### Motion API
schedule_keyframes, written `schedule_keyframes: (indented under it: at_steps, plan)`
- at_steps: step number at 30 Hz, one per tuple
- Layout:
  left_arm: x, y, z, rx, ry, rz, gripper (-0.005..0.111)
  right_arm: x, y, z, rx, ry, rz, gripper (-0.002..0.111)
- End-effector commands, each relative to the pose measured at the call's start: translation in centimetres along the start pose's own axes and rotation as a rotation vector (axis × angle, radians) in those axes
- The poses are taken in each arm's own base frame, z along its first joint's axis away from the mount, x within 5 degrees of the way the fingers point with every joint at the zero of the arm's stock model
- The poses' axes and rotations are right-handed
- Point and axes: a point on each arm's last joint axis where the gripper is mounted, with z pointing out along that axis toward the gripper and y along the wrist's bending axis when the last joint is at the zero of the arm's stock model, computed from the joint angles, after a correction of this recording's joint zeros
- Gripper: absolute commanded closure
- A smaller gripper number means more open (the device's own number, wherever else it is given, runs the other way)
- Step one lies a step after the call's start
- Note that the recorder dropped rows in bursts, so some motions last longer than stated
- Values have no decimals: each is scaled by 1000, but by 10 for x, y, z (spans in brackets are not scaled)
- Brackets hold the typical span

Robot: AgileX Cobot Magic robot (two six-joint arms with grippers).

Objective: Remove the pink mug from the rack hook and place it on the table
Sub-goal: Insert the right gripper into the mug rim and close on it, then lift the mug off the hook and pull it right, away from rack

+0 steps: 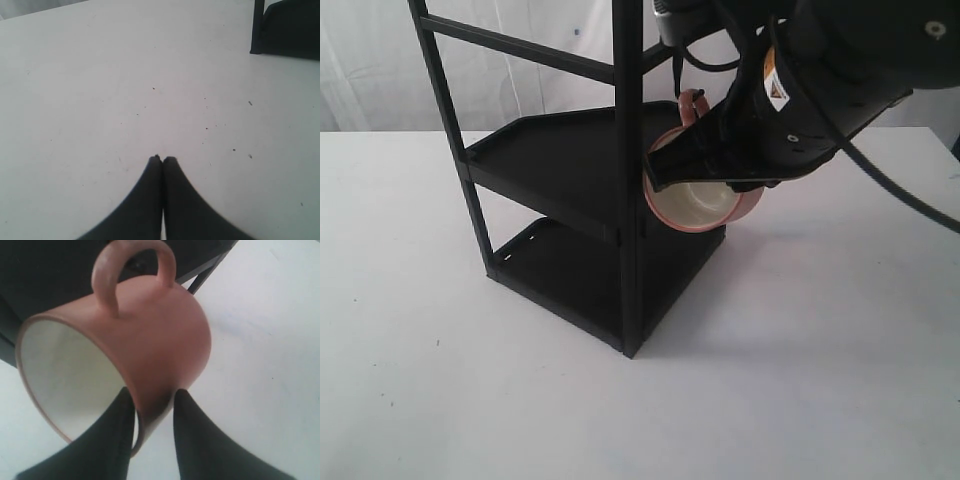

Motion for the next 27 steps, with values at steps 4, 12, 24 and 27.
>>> schedule_keyframes:
  at_steps: [4,12,24,27]
  plan:
    - [1,0,0,-1,5,-2,107,-2,0,-1,2,-19,11,83]
    - [1,0,0,-1,5,-2,107,-3,-1,-1,10,-25,38,91]
    - [1,0,0,-1,5,-2,107,-3,-2,-1,19,-30,32,106]
    - [1,0,0,-1,5,-2,107,-3,-2,-1,19,-30,32,106]
